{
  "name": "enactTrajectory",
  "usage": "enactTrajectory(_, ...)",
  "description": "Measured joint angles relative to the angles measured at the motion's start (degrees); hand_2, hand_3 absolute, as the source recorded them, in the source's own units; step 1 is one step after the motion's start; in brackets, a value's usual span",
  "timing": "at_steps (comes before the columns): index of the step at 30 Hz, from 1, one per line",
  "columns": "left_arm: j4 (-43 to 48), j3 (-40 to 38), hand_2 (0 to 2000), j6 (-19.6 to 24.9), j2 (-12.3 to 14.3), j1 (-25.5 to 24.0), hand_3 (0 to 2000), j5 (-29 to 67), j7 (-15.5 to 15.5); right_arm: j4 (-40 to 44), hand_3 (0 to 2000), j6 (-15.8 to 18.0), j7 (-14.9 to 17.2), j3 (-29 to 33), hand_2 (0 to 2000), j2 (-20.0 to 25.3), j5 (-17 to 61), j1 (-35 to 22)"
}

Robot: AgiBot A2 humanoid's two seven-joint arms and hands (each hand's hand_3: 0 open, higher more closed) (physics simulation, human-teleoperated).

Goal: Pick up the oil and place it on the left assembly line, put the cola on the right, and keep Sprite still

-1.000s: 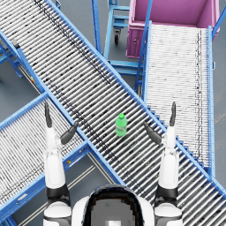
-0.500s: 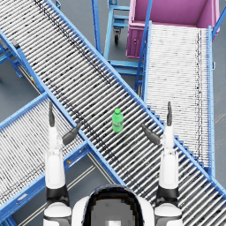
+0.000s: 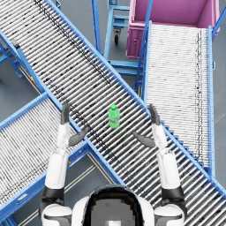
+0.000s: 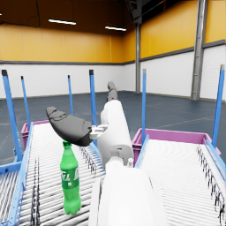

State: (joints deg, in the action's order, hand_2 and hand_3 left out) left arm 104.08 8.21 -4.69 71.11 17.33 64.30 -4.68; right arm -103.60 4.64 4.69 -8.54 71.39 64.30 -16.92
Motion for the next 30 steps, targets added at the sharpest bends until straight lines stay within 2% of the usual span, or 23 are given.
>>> enactTrajectory(2,-0.7,2.1,0,-0.7,-1.3,-0.5,0,-4.4,-0.7,0.4,0,0.7,0.7,-1.9,0,-1.4,-4.4,0.2)
enactTrajectory(6,-1.1,3.0,0,-1.0,-1.8,-0.7,0,-6.3,-1.0,0.6,0,1.0,1.0,-2.7,0,-2.0,-6.3,0.3)
enactTrajectory(30,-1.2,3.4,0,-1.1,-2.0,-0.8,0,-7.0,-1.1,0.7,0,1.1,1.1,-3.1,0,-2.2,-7.0,0.3)
